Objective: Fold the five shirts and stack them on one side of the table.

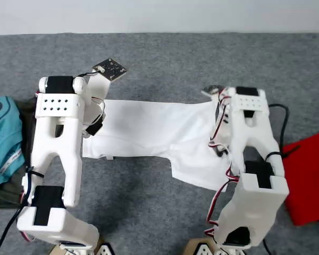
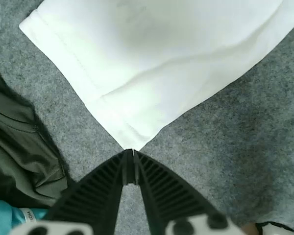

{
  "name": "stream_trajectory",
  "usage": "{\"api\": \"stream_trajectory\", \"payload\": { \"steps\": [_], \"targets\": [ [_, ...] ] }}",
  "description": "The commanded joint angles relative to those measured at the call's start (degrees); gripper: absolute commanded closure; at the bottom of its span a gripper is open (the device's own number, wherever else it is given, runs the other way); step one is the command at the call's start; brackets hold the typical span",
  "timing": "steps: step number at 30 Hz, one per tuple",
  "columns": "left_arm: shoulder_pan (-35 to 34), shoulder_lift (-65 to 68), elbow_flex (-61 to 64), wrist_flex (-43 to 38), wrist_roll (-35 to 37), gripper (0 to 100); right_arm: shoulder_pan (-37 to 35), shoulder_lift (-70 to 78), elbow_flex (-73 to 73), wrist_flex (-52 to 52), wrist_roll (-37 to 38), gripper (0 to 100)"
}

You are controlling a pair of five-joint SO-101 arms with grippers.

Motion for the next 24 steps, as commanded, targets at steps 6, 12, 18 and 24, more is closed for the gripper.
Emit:
{"api": "stream_trajectory", "payload": {
  "steps": [6,12,18,24],
  "targets": [
    [0.26,-2.46,0.57,0.09,0.53,100,-2.86,0.04,-14.77,8.22,0.00,98.8],
    [0.26,-2.81,6.02,-2.90,0.53,100,-6.29,0.04,-14.86,7.87,-0.09,98.8],
    [0.26,-2.99,7.87,-3.60,0.53,100,-8.22,0.13,-14.95,4.79,-0.26,98.0],
    [0.35,-2.99,7.87,-4.57,0.44,100,-7.16,0.13,-14.77,11.12,-0.35,85.6]
  ]
}}
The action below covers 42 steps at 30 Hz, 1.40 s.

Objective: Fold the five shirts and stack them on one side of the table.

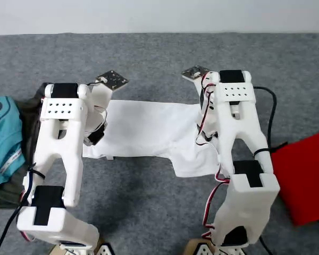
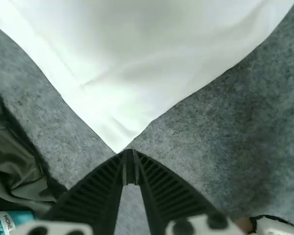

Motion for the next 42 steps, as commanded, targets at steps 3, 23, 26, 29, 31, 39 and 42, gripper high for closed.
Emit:
{"api": "stream_trajectory", "payload": {
  "steps": [3,23,26,29,31,39,42],
  "targets": [
    [1.58,-2.99,-0.04,-2.46,0.44,100,1.98,-1.01,-2.81,6.37,-0.26,85.2],
    [34.90,-0.35,-3.12,-25.85,22.24,89,28.88,-36.00,1.49,6.55,-0.70,85.4],
    [39.91,4.92,-3.30,-28.92,22.15,89,37.85,-37.76,1.49,6.55,-3.60,85.4],
    [43.25,11.60,-5.85,-29.27,22.07,89,46.20,-38.90,1.49,6.55,-4.31,85.4],
    [43.69,16.09,-8.84,-28.92,21.80,89,50.68,-39.08,1.58,6.55,-4.22,85.4],
    [43.78,30.24,-25.63,-19.25,18.29,87,60.62,-39.08,8.70,6.55,-4.13,85.4],
    [44.57,33.32,-31.69,-14.77,16.62,87,61.41,-39.16,11.43,6.37,-4.13,85.4]
  ]
}}
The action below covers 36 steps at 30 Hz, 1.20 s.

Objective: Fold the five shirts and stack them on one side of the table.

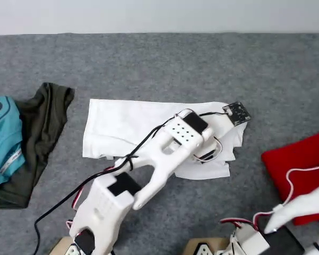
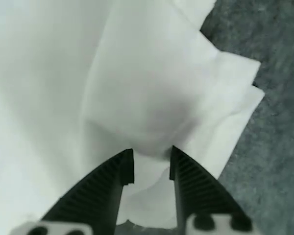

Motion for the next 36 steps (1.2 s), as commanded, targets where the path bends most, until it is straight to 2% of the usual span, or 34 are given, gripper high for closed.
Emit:
{"api": "stream_trajectory", "payload": {
  "steps": [1,9,22,25,28,36],
  "targets": [
    [1.49,1.67,-8.31,5.36,-1.76,87,1.27,-2.15,1.14,2.07,-0.70,85.4],
    [5.19,2.99,-14.20,13.36,-3.96,87,1.10,-2.15,1.32,1.98,-0.70,85.4],
    [4.31,8.35,-13.23,6.68,-4.04,87,1.27,-2.15,1.32,1.98,-0.62,85.4],
    [4.31,8.26,-13.58,7.03,-4.13,93,1.27,-2.15,1.32,1.98,-0.62,85.4],
    [4.31,8.26,-16.22,9.58,-4.22,100,1.27,-2.15,1.41,1.98,-0.62,85.5],
    [4.22,8.26,-26.68,17.85,-4.22,100,1.27,-2.15,1.49,2.07,-0.62,85.5]
  ]
}}
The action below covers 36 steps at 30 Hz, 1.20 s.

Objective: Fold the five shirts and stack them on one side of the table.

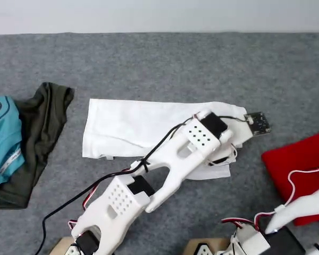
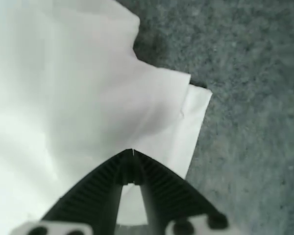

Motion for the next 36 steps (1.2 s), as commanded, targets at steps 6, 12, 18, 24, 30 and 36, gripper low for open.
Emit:
{"api": "stream_trajectory", "payload": {
  "steps": [6,12,18,24,30,36],
  "targets": [
    [-1.49,0.44,-8.48,4.31,-0.53,99,0.75,-2.24,-0.26,2.15,-0.62,85.5],
    [-2.90,5.63,-9.01,4.92,-0.62,88,0.75,-2.24,-0.26,2.24,-0.62,85.5],
    [-3.69,7.91,-8.84,3.87,-2.37,86,0.75,-2.24,-0.26,2.24,-0.70,85.5],
    [-4.22,7.82,-9.01,1.49,-2.46,93,0.57,-2.24,-0.26,2.24,-0.97,85.5],
    [-4.31,7.38,-9.98,4.22,-2.64,100,0.48,-2.24,-0.26,2.24,-0.97,85.5],
    [-4.40,7.38,-18.95,8.97,-2.73,100,0.57,-2.24,-0.26,2.24,-0.97,85.5]
  ]
}}
